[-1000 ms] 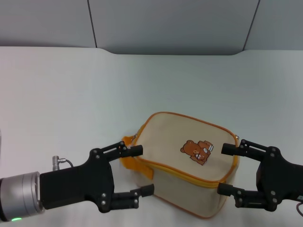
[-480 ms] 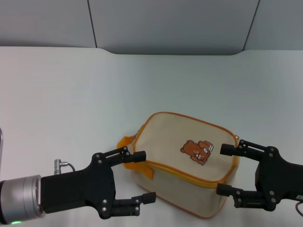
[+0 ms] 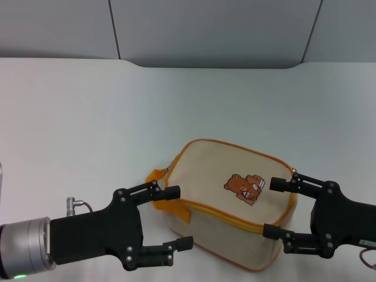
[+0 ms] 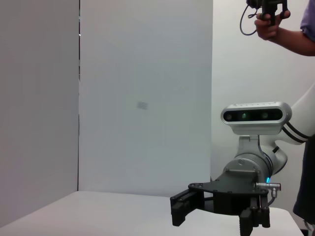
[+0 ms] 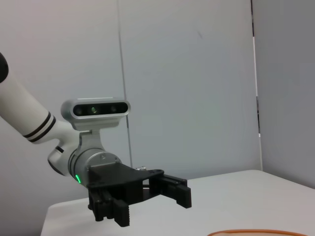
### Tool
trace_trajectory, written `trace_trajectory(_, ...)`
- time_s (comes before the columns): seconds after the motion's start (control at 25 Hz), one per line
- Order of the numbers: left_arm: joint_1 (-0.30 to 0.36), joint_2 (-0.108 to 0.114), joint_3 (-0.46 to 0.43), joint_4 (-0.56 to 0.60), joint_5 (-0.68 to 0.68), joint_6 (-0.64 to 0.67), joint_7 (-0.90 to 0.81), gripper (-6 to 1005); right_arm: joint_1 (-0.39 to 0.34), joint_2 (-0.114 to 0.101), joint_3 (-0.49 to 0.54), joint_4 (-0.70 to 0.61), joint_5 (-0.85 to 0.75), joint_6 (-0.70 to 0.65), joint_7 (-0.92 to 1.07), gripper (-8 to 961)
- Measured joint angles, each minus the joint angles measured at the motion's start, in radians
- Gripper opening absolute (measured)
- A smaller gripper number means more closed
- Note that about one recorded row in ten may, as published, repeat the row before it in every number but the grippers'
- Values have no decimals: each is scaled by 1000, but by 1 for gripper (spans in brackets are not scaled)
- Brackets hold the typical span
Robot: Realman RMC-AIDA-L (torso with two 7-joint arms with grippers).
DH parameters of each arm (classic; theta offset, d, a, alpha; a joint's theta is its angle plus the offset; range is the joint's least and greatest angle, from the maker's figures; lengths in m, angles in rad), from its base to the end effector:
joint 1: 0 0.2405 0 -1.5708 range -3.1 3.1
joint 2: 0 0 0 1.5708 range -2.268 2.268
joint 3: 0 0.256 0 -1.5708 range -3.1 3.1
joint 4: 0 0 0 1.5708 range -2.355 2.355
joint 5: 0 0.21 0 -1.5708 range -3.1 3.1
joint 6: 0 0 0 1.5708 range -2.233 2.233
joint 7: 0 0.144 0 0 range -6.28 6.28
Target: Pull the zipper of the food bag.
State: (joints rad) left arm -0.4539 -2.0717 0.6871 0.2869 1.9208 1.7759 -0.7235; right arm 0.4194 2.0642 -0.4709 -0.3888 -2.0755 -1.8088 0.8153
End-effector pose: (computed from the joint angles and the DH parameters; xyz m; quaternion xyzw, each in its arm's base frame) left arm -0.2683 0.2482 -0.0427 -0.9264 -0.0481 -0.3628 0.0888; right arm 0.2899 0.2508 -0.0158 -0.9266 0.0874 0.3429 0.1275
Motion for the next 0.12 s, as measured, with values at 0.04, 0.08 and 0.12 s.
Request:
trace_trajectory(0.04, 1, 0, -1, 0, 0, 0, 1, 829, 0, 0, 0, 2, 1, 3, 0, 824)
trace_trajectory(0.08, 2, -1, -2, 0, -1, 0, 1, 829, 1, 0, 1, 3, 2, 4, 0, 824)
trace_trajectory(0.12, 3, -1, -3, 0, -2, 0, 2, 829, 1, 0, 3, 4, 3, 5, -1, 824)
